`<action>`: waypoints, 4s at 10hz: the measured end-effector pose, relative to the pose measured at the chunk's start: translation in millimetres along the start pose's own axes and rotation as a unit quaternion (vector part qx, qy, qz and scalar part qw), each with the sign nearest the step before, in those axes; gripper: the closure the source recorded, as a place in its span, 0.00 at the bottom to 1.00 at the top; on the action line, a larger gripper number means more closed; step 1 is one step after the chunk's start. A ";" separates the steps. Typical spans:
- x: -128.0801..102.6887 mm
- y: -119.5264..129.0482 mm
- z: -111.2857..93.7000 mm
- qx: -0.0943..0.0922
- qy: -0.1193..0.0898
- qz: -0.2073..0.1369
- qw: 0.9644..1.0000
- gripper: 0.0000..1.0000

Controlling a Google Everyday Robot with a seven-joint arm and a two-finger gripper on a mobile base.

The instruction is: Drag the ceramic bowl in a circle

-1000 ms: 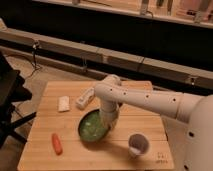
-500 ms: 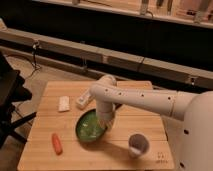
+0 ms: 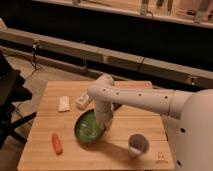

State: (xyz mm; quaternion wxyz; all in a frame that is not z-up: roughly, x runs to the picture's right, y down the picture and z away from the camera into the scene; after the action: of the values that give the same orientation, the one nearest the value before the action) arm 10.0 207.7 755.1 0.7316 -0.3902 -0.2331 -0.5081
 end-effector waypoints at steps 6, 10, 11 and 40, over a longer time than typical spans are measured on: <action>-2.1 -10.0 0.4 -0.009 0.002 -0.009 1.000 0.99; -0.1 -13.0 0.7 -0.014 0.003 -0.009 1.000 0.99; 0.1 -15.0 0.8 -0.015 0.003 -0.010 1.000 0.99; 18.7 -33.9 7.0 -0.024 0.000 0.005 1.000 0.99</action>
State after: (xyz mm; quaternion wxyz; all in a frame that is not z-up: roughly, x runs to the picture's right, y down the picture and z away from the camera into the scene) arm -14.0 196.8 784.3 0.7245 -0.4090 -0.2187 -0.5099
